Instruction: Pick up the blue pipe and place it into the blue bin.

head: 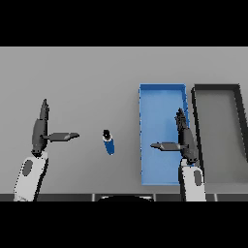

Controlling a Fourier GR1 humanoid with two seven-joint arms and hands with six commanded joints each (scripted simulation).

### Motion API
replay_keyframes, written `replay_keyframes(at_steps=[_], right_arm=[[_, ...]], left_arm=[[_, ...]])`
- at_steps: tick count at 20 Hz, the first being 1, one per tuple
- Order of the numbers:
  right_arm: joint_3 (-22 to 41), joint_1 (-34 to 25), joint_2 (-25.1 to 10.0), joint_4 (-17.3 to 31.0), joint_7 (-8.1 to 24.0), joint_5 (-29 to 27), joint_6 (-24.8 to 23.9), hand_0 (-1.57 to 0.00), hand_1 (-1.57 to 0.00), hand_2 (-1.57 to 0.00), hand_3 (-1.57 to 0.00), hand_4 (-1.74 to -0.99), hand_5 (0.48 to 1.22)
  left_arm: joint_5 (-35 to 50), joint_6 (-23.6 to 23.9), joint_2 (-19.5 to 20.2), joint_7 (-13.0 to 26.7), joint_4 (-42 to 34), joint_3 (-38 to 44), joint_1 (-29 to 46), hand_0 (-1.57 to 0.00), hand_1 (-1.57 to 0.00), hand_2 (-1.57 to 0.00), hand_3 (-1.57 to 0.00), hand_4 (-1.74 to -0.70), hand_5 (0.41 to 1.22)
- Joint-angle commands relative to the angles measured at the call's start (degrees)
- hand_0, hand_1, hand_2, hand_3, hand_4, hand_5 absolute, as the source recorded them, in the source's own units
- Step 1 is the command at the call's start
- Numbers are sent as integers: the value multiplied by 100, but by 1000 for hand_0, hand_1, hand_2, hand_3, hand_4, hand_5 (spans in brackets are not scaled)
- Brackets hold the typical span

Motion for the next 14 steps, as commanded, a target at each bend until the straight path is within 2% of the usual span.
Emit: replay_keyframes(at_steps=[1, 6, 7, 8, 9, 10, 14], right_arm=[[-7, -8, -5, 5, 5, -5, -3, 1, 1, 1, 1, -1210, 594], [-98, -143, -71, 106, 73, -64, 11, 1, 1, 1, 1, -1210, 594], [129, -79, -482, -47, -248, 371, 168, 1, 1, 1, 1, -1210, 594], [303, 66, -706, -211, -482, 664, 252, 1, 1, 1, 1, -1206, 592], [396, 161, -861, -313, -517, 862, 290, 1, 1, 1, 1, -1198, 589], [484, 221, -903, -349, -557, 994, 304, 1, 1, 1, 1, -1195, 588], [609, 322, -980, -488, -486, 1198, 309, 1, 1, 1, 1, -1187, 585]], left_arm=[[-2, 5, -6, -20, 2, -1, -8, 1, 1, 1, 1, -967, 594], [-35, 12, -15, -10, 26, -21, -95, 1, 1, 1, 1, -967, 594], [-50, -711, 399, -254, 31, -228, -72, 1, 1, 1, 1, -967, 594], [-35, -1152, 670, -445, 23, -312, 13, 1, 1, 1, 1, -969, 595], [-35, -1444, 823, -498, 117, -359, -97, 1, 1, 1, 1, -970, 596], [-5, -1650, 950, -601, 179, -352, -83, 1, 1, 1, 1, -971, 596], [-52, -1975, 1070, -908, 101, -485, -1, 1, 1, 1, 1, -965, 593]])
